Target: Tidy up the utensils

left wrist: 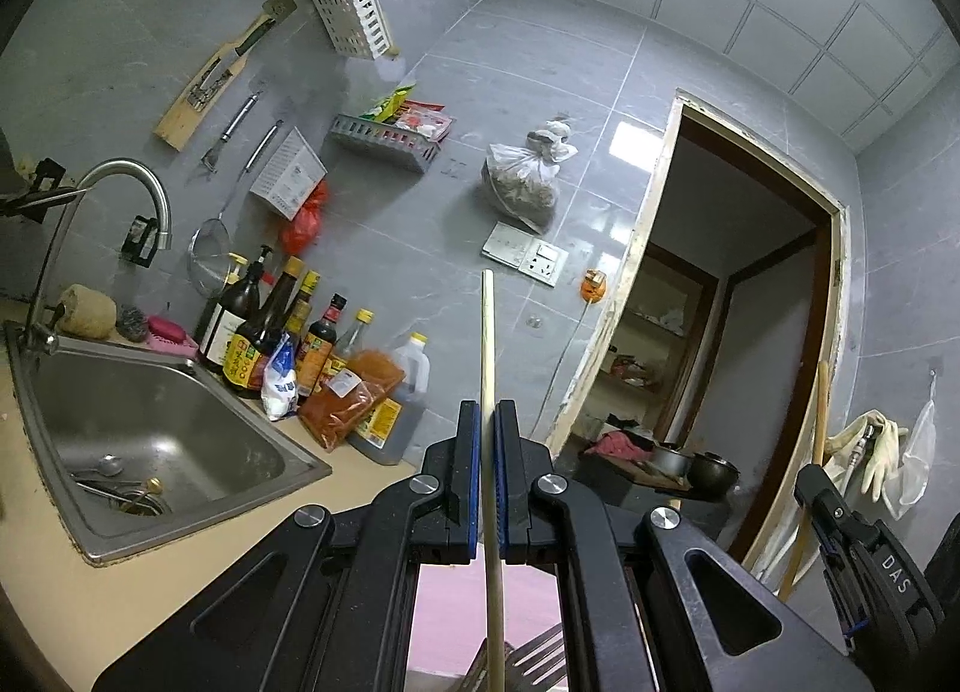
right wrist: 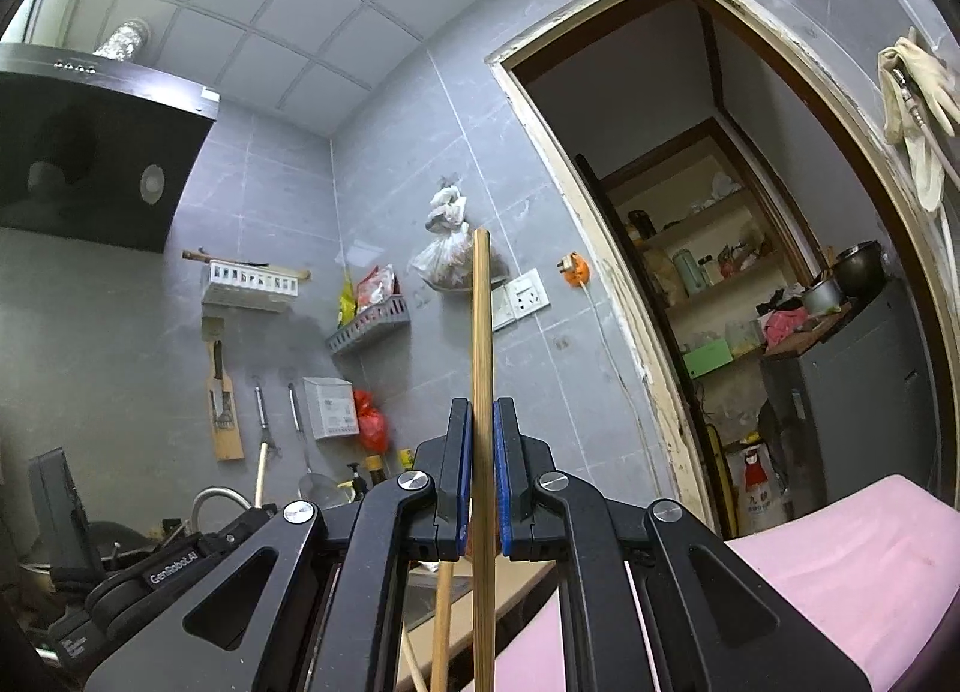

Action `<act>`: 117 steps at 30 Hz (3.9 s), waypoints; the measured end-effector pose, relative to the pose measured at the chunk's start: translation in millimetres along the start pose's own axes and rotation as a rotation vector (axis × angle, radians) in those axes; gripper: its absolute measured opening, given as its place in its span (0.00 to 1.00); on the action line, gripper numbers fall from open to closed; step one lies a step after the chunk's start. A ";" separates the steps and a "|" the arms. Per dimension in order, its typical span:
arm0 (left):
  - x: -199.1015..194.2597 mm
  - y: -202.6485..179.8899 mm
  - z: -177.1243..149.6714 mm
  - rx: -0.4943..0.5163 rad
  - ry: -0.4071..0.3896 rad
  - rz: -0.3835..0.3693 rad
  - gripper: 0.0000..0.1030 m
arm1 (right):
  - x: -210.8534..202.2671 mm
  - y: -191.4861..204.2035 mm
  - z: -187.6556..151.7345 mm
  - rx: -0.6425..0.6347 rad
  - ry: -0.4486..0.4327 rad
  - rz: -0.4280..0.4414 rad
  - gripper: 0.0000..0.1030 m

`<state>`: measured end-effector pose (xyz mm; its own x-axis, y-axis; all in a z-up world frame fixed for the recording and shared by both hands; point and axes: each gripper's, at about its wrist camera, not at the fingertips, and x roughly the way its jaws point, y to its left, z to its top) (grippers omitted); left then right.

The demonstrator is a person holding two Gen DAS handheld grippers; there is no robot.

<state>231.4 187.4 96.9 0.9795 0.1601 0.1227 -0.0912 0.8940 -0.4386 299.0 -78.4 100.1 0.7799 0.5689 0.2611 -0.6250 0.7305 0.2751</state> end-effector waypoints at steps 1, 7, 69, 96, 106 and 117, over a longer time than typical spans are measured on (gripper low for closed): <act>0.0 -0.2 -1.7 0.004 -0.003 0.006 0.02 | 0.3 0.3 -1.0 -0.002 0.002 -0.001 0.05; 2.1 1.4 -11.7 0.014 -0.011 0.037 0.02 | 3.5 1.3 -11.1 -0.018 0.033 -0.002 0.05; -30.2 -20.9 -45.0 0.201 0.385 0.022 0.47 | -32.8 9.1 -26.3 -0.130 0.243 -0.036 0.65; -108.0 -48.8 -61.4 0.293 0.558 -0.032 0.86 | -144.4 17.2 -0.7 -0.173 0.461 -0.248 1.00; -152.4 -45.7 -73.4 0.312 0.508 -0.037 0.89 | -193.0 30.3 -6.8 -0.216 0.480 -0.339 1.00; -194.2 -43.7 -91.0 0.357 0.513 -0.052 0.89 | -237.5 46.3 -12.9 -0.261 0.470 -0.428 1.00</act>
<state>61.5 79.1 11.2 0.9378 -0.0290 -0.3460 -0.0091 0.9941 -0.1080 85.3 -174.8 38.9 0.9253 0.2705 -0.2659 -0.2760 0.9610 0.0172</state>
